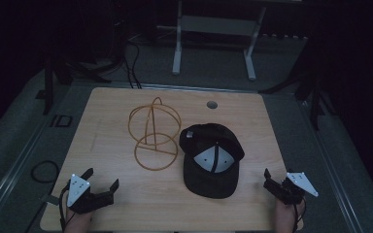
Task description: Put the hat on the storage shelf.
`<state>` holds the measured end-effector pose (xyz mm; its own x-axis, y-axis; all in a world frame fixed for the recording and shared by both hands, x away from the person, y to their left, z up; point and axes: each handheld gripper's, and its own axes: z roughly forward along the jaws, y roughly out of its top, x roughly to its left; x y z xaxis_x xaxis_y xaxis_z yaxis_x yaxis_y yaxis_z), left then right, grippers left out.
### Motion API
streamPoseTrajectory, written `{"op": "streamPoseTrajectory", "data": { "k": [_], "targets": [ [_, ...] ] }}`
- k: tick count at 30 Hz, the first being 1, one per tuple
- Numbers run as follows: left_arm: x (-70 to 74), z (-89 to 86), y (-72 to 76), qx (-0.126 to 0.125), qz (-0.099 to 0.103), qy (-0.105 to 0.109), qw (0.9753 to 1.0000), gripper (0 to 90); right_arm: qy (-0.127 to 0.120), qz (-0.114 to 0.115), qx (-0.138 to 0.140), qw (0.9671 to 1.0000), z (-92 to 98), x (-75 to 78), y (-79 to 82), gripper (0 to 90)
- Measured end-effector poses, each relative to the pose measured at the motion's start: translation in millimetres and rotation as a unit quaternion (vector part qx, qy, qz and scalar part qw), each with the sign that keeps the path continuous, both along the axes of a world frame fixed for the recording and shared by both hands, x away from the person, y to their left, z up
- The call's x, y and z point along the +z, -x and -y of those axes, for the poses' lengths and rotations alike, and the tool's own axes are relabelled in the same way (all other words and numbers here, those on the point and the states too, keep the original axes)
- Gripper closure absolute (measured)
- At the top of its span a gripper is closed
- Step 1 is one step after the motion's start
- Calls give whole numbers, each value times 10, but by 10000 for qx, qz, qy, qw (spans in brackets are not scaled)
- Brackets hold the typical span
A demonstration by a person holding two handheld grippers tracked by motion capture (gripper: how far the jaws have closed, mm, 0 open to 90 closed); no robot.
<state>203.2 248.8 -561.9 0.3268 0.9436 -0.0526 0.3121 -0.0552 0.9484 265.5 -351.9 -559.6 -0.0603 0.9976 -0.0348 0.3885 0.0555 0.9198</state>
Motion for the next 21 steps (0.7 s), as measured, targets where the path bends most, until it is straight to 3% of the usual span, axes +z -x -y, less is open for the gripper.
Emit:
{"op": "streamPoseTrajectory", "data": {
  "k": [4,5,6,11,15,18,19,20,21],
  "targets": [
    [-16,38,-3,9,-58,-269,9996,3,54,-88,143,9998,-1,13,-15,134],
    [-16,38,-3,9,-58,-269,9996,3,54,-88,143,9998,-1,13,-15,134],
    [-18,37,-4,-17,-53,-258,9997,3,214,-88,268,9994,-26,42,-9,134],
    [-13,20,-7,69,-65,-215,9997,3,94,-179,483,9986,-64,131,-23,133],
    [-23,4,-22,213,-205,-191,9994,4,-22,-170,703,9974,-117,319,-27,132],
    [-28,-6,-27,239,-314,-139,9991,4,25,-121,770,9970,-158,426,-18,128],
    [-27,-4,-28,256,-339,-103,9990,4,81,-65,945,9955,-206,538,-14,126],
    [3,2,-39,239,-598,-22,9979,4,116,-46,1044,9945,-234,593,-16,125],
    [3,2,-39,239,-598,-22,9979,4,140,-11,1146,9933,-259,644,-20,124]
  ]
}}
